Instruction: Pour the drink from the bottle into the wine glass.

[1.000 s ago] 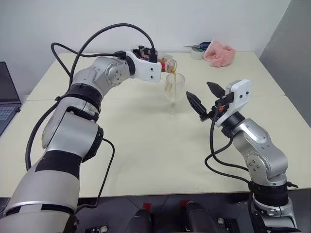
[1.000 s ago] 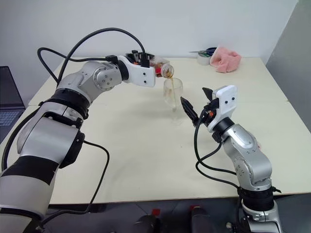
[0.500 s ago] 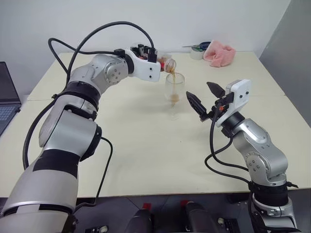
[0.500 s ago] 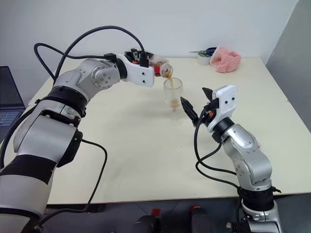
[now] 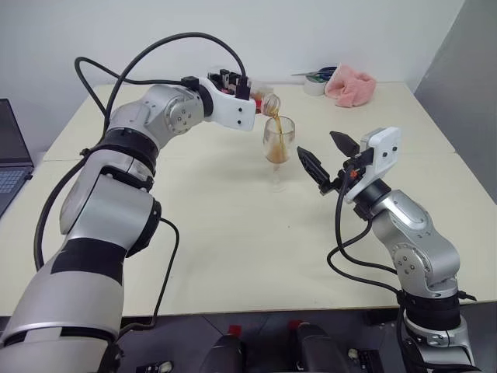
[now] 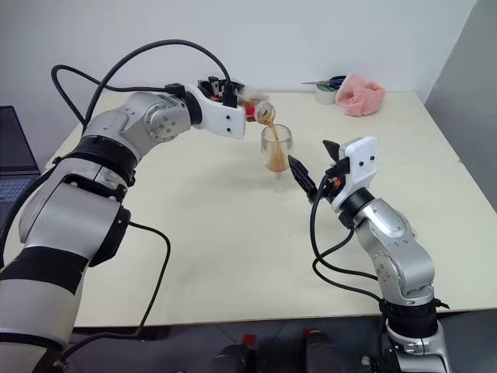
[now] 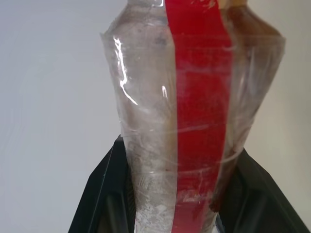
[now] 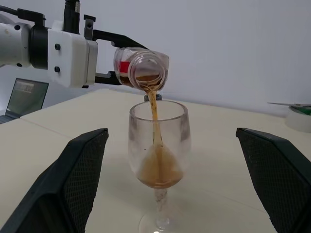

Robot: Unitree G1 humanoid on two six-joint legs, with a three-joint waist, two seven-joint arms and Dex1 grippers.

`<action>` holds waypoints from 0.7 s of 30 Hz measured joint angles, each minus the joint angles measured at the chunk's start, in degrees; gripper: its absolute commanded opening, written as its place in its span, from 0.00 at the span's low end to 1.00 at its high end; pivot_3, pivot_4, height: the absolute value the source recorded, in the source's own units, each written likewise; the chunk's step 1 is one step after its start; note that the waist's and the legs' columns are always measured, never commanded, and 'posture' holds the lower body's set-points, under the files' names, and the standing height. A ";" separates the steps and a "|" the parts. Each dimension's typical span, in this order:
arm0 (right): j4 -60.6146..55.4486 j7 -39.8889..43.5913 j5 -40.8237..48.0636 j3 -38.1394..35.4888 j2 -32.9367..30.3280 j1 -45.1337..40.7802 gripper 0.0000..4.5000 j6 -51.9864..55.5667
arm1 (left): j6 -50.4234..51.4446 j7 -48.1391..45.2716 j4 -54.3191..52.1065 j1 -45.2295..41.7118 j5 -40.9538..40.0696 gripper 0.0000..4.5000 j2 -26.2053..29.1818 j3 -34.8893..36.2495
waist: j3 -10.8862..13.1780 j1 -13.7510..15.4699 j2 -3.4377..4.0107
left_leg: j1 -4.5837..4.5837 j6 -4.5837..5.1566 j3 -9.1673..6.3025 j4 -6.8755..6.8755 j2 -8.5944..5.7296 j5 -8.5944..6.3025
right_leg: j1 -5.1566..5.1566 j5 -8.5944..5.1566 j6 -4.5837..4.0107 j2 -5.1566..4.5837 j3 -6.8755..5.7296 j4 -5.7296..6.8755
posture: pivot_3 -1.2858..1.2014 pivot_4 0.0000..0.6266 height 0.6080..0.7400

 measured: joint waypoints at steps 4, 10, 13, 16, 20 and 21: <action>0.00 -0.02 0.00 0.00 0.00 0.00 1.00 0.00 | 0.00 0.20 0.08 -0.14 0.32 0.38 0.00 -0.40 | 0.00 0.00 0.00 | 0.00 0.00 0.00 0.00 0.00 0.00 | 0.00 0.00 0.00 0.00 0.00 0.00 | 0.52 0.24 1.00; 0.00 -0.16 0.00 0.00 0.04 0.00 1.00 0.00 | 0.00 0.26 0.53 -0.14 0.52 0.38 0.00 -0.53 | 0.00 -0.01 0.00 | 0.00 0.00 0.00 0.00 0.00 0.00 | 0.00 0.00 0.00 0.00 0.00 0.00 | 0.52 0.24 1.00; 0.00 -0.25 -0.01 0.00 0.05 0.00 1.00 0.00 | 0.01 0.36 0.53 -0.14 0.66 0.38 0.00 -0.64 | 0.00 0.00 0.00 | 0.00 0.00 0.01 0.00 0.00 0.00 | 0.00 0.00 0.00 0.00 0.01 0.01 | 0.52 0.24 1.00; 0.00 -0.34 -0.01 0.00 0.05 0.00 1.00 0.00 | 0.02 0.39 0.54 -0.14 0.74 0.38 0.01 -1.04 | 0.00 0.00 0.00 | 0.00 0.00 0.01 0.00 0.00 0.00 | -0.01 0.00 0.00 0.00 0.00 0.01 | 0.52 0.24 1.00; 0.00 -0.38 -0.01 0.00 0.05 0.01 1.00 0.00 | 0.01 0.39 0.54 -0.15 0.78 0.38 0.02 -1.10 | 0.00 0.00 0.00 | 0.00 0.00 0.01 0.01 0.00 0.00 | 0.00 0.00 0.00 0.00 0.01 0.01 | 0.52 0.24 1.00; 0.00 -0.38 -0.01 0.00 0.05 0.01 1.00 0.00 | 0.01 0.39 0.54 -0.15 0.81 0.38 0.04 -1.13 | 0.00 0.00 0.00 | 0.00 0.00 0.01 0.01 0.00 0.00 | 0.00 0.00 0.00 0.00 0.01 0.01 | 0.52 0.24 1.00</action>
